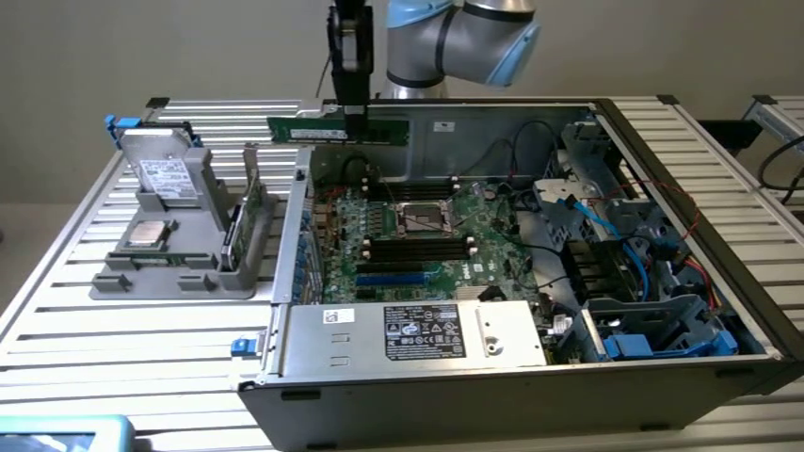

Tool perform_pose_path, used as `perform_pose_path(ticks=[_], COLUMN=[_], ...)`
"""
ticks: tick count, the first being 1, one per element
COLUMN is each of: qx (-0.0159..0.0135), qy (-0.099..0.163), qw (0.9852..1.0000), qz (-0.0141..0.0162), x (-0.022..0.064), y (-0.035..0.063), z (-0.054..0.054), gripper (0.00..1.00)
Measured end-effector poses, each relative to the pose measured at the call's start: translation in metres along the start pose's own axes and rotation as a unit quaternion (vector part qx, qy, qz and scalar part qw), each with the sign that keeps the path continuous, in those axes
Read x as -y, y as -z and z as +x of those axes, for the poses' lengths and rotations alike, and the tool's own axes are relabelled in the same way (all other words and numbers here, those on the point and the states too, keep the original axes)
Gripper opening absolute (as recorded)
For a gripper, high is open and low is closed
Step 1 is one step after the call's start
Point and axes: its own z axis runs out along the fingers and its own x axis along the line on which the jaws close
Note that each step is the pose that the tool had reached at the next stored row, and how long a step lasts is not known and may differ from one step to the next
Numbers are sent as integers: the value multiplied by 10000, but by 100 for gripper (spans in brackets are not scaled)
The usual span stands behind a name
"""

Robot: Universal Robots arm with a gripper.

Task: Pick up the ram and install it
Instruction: 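Pick up the ram and move it above insertion slot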

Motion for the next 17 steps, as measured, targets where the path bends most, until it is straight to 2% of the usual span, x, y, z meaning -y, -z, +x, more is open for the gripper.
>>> perform_pose_path(ticks=[17], qx=[-4], qy=[3], qw=[10000], qz=[4], x=[747], y=[-221], z=[-77], gripper=[13])
